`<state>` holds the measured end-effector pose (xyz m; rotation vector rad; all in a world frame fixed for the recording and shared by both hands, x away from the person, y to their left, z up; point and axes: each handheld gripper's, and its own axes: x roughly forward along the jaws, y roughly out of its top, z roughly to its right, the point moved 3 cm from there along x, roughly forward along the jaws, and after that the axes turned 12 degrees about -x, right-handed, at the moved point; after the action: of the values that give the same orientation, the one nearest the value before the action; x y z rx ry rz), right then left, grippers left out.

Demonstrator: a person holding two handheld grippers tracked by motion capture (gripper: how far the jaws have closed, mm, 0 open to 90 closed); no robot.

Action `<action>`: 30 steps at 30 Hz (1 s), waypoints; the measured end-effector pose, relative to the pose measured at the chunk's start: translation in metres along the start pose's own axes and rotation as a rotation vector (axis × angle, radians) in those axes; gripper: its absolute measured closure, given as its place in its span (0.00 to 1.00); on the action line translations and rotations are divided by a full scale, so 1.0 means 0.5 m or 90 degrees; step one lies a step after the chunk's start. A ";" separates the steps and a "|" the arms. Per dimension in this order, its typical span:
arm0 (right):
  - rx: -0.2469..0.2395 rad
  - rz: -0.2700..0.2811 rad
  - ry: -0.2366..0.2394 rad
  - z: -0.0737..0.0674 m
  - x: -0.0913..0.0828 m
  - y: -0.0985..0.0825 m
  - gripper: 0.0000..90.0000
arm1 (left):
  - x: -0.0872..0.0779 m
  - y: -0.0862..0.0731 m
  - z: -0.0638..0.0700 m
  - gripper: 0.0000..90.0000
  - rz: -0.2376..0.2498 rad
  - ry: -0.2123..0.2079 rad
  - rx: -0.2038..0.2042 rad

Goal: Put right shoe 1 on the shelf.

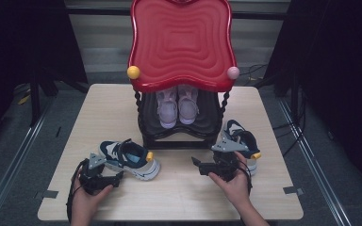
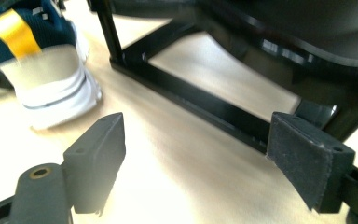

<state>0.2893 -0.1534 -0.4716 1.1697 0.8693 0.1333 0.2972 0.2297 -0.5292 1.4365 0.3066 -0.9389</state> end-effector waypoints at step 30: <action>-0.036 -0.111 0.104 -0.016 -0.021 -0.134 0.17 | 0.000 0.000 0.000 0.13 0.000 0.000 0.000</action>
<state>0.2546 -0.1809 -0.5235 1.0353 1.1012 0.1121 0.2972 0.2297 -0.5292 1.4366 0.3068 -0.9389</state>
